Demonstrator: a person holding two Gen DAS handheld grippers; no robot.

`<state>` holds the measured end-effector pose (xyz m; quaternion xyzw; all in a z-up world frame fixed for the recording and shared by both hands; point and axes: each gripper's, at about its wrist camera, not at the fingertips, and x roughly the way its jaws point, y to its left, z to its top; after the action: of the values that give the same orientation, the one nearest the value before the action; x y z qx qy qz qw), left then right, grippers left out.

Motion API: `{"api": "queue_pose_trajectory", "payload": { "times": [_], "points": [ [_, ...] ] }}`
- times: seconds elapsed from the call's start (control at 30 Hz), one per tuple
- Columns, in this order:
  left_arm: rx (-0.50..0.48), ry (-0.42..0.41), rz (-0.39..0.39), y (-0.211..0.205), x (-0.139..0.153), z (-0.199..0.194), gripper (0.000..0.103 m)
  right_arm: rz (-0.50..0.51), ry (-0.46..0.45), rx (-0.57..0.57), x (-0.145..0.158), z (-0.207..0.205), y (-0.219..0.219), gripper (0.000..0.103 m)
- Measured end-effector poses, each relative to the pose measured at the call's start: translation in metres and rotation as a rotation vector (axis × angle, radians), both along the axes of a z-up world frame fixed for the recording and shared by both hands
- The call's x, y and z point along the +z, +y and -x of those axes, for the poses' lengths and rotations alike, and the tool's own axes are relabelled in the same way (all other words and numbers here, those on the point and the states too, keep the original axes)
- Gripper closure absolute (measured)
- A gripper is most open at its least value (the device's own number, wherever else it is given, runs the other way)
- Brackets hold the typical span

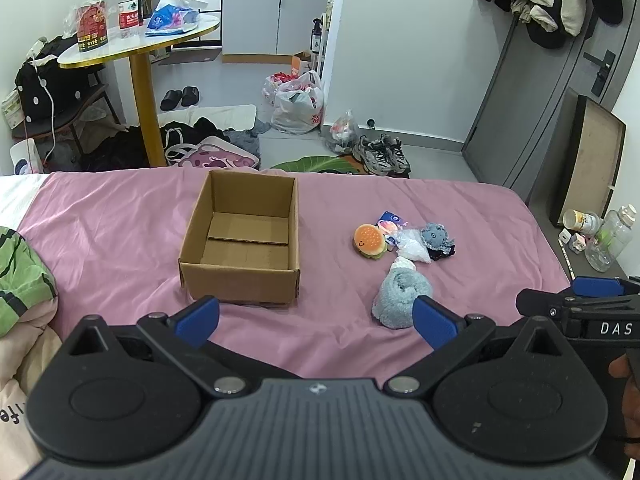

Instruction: Organize soft objects

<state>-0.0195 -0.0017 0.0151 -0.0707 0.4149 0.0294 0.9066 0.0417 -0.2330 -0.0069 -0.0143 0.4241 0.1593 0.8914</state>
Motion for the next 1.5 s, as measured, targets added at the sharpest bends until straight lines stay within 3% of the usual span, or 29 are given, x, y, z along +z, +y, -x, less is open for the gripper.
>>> {"api": "queue_pose_trajectory", "payload": {
  "times": [0.9, 1.5],
  "points": [
    [0.004, -0.011, 0.0, -0.004, 0.005, 0.001, 0.001, -0.024, 0.017, 0.016, -0.002, 0.003, -0.003, 0.0],
    [-0.013, 0.033, 0.026, -0.008, -0.016, -0.025, 0.001, -0.052, 0.041, -0.006, -0.018, -0.018, -0.02, 0.0]
  ]
}}
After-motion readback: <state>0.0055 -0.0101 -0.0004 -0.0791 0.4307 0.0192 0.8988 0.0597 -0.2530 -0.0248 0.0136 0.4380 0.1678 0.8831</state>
